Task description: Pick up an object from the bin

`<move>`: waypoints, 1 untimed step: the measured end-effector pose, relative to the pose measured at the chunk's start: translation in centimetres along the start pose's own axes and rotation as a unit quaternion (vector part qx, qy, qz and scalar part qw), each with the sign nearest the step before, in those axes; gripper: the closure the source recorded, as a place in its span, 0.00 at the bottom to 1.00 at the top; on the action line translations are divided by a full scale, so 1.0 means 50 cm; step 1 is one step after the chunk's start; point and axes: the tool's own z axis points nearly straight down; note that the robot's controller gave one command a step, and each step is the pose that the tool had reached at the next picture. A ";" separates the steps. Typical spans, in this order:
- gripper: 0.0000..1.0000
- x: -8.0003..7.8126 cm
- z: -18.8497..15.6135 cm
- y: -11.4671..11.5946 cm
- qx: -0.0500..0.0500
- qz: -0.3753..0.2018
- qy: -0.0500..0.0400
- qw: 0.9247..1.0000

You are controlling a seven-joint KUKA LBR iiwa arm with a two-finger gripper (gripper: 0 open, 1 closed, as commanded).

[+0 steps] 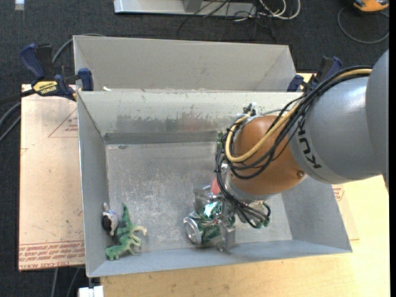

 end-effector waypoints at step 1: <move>0.00 -0.017 0.058 -0.034 0.001 -0.044 -0.003 0.999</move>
Offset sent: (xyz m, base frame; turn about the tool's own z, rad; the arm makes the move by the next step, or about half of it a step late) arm 0.0191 0.0137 -0.0294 -0.1860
